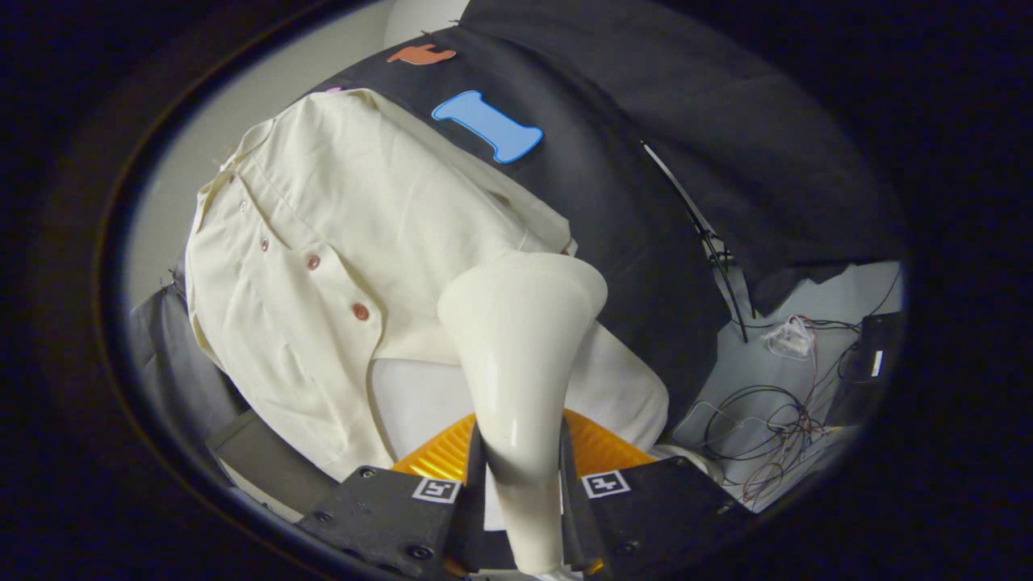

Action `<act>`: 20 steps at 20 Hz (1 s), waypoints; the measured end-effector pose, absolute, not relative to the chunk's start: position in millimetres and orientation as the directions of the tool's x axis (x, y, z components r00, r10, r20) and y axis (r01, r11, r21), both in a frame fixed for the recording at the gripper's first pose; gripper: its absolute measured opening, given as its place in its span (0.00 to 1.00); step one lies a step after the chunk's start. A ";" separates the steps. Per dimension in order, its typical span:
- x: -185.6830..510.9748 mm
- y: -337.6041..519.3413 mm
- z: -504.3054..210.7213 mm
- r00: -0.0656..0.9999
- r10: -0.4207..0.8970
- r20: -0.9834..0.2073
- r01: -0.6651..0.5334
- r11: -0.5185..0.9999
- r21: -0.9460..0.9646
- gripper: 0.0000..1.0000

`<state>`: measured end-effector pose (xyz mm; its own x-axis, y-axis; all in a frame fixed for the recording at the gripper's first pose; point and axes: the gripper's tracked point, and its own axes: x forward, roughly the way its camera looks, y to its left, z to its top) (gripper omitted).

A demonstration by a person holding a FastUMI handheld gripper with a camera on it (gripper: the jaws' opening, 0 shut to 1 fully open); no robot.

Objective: Iron the clothes twice with a garment steamer, once on the left side and once on the right side.

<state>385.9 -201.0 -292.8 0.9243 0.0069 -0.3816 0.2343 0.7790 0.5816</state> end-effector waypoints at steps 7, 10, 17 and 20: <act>346.2 -155.2 -228.7 0.930 0.029 -0.367 0.153 0.876 0.457 0.40; 322.8 -128.7 -198.8 0.936 0.053 -0.349 0.109 0.897 0.428 0.40; 268.0 -64.7 -123.6 0.952 0.120 -0.283 -0.014 0.937 0.350 0.40; 239.8 -40.9 -90.7 0.962 0.127 -0.242 -0.046 0.948 0.314 0.40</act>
